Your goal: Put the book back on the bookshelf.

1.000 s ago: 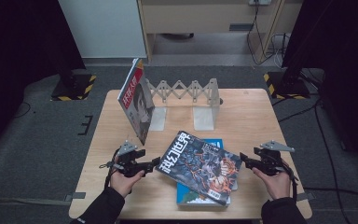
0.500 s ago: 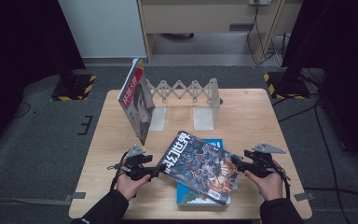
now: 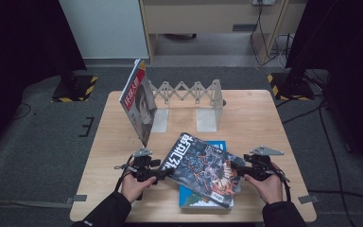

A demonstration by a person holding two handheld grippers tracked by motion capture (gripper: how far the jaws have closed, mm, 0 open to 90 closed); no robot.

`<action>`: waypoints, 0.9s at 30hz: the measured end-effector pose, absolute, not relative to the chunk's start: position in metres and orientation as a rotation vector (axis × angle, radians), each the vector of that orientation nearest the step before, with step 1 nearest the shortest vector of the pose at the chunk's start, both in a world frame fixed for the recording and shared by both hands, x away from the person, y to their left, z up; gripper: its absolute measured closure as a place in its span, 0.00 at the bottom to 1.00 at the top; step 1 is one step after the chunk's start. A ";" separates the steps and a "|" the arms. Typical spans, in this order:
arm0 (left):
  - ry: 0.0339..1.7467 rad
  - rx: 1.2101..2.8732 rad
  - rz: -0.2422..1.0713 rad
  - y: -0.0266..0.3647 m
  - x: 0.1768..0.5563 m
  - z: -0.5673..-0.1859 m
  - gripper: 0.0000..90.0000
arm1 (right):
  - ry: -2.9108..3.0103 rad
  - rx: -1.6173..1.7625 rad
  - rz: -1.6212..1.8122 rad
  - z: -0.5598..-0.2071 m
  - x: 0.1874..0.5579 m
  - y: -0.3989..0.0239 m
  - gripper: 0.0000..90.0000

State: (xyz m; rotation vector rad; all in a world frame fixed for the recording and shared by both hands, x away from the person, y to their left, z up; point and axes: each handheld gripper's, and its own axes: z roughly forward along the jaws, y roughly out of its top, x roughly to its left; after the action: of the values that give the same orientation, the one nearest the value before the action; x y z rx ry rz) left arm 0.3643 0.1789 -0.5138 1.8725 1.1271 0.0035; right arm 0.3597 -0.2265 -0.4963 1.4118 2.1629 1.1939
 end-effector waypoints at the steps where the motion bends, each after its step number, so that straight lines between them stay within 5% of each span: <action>1: 1.127 1.869 -0.011 0.179 0.365 -0.515 0.20 | 2.163 1.414 1.195 -0.496 0.360 -0.227 0.34; 16: 1.098 1.840 -0.170 0.173 0.372 -0.524 0.18 | 2.152 1.421 1.224 -0.500 0.360 -0.227 0.34; 27: 1.100 1.839 -0.197 0.175 0.365 -0.515 0.36 | 2.149 1.404 1.231 -0.500 0.359 -0.226 0.35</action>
State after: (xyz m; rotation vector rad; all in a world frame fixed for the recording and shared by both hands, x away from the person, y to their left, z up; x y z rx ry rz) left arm 0.3653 0.1746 -0.5149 1.8389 1.1003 -0.1970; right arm 0.3594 -0.2262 -0.5000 1.4038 2.1490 1.2309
